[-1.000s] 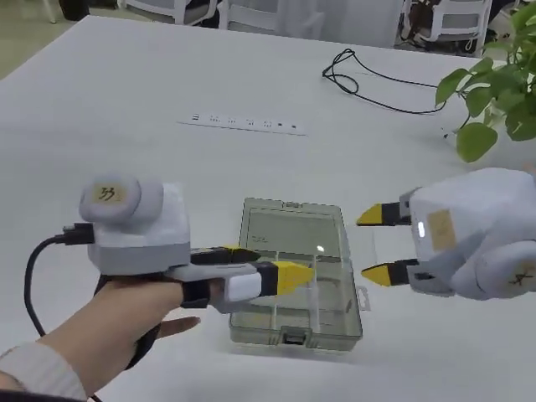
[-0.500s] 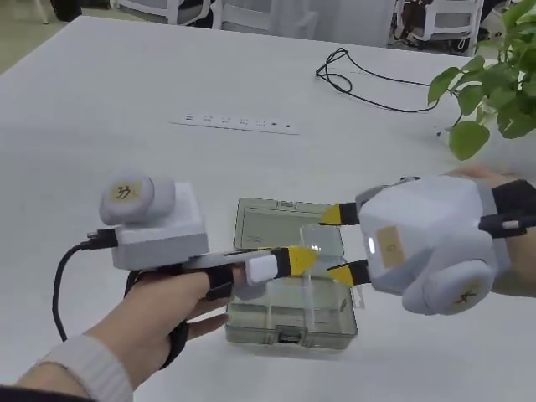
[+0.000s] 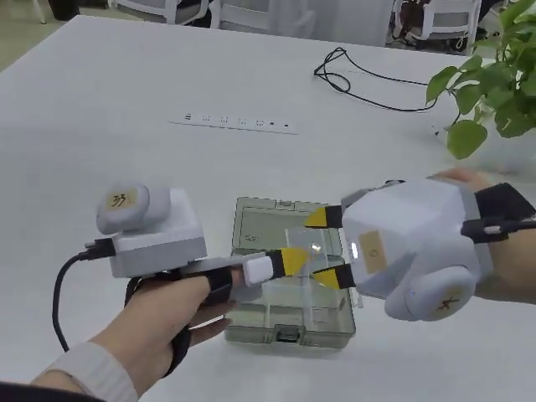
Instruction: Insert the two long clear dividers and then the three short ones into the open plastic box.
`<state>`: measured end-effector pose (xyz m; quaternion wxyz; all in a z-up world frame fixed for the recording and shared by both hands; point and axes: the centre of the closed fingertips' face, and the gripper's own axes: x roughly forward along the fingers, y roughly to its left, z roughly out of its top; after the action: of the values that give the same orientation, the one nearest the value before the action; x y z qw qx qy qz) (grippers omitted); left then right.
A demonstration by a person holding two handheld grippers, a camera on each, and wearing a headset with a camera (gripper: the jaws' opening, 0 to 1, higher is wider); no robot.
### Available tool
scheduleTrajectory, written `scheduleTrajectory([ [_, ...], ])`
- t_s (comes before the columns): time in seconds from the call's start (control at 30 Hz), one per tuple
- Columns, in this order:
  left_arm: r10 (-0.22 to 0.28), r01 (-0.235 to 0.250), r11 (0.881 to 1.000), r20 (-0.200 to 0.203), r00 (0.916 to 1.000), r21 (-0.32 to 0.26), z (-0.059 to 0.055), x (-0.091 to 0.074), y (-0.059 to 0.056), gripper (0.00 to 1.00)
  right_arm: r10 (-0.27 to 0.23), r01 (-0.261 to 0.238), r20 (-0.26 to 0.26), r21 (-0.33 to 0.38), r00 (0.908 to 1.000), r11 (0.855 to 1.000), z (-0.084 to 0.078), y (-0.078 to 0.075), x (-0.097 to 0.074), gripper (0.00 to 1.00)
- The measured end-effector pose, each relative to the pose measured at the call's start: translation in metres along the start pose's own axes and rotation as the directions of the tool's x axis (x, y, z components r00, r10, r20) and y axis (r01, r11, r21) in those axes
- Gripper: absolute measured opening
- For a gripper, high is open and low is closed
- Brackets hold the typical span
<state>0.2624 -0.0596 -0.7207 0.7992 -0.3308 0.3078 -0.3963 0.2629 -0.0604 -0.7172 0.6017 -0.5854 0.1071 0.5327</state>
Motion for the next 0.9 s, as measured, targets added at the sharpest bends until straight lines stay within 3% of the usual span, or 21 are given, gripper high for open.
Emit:
scheduleTrajectory([
  [0.4, -0.01, 0.01, 1.0, -0.015, 0.9998, 0.015, -0.004, -0.005, -0.002, 0.0, 0.009, -0.009, 0.026, -0.023, 0.9996, 1.0, 0.005, 0.005, 0.002, 0.32],
  [0.47, -0.011, 0.012, 1.0, -0.013, 0.9998, 0.025, -0.003, -0.006, -0.003, 0.0, 0.004, 0.0, 0.067, -0.057, 0.9977, 0.998, 0.01, 0.004, 0.003, 0.34],
  [0.57, -0.01, 0.01, 0.999, -0.017, 0.9998, 0.053, -0.001, -0.009, -0.002, 0.0, -0.011, 0.006, 0.12, 0.036, 0.9927, 0.999, 0.017, -0.003, -0.001, 0.48],
  [0.63, -0.011, 0.015, 0.994, -0.032, 0.9994, 0.107, -0.002, -0.011, -0.002, 0.0, -0.004, -0.01, 0.147, 0.094, 0.9891, 0.995, 0.02, -0.009, -0.006, 0.47],
  [0.7, -0.007, 0.018, 0.982, -0.059, 0.9982, 0.187, -0.005, -0.014, 0.0, 0.0, 0.006, -0.034, 0.174, 0.157, 0.9846, 0.987, 0.02, -0.015, -0.012, 0.46],
  [0.77, -0.015, 0.032, 0.974, -0.077, 0.9969, 0.226, -0.009, -0.016, -0.001, 0.0, 0.039, -0.083, 0.202, 0.218, 0.9786, 0.972, 0.02, -0.017, -0.018, 0.44],
  [0.9, -0.058, 0.09, 0.95, -0.112, 0.9919, 0.3, -0.016, -0.021, -0.007, 0.0, 0.124, -0.197, 0.236, 0.317, 0.9639, 0.928, 0.016, -0.014, -0.026, 0.39],
])
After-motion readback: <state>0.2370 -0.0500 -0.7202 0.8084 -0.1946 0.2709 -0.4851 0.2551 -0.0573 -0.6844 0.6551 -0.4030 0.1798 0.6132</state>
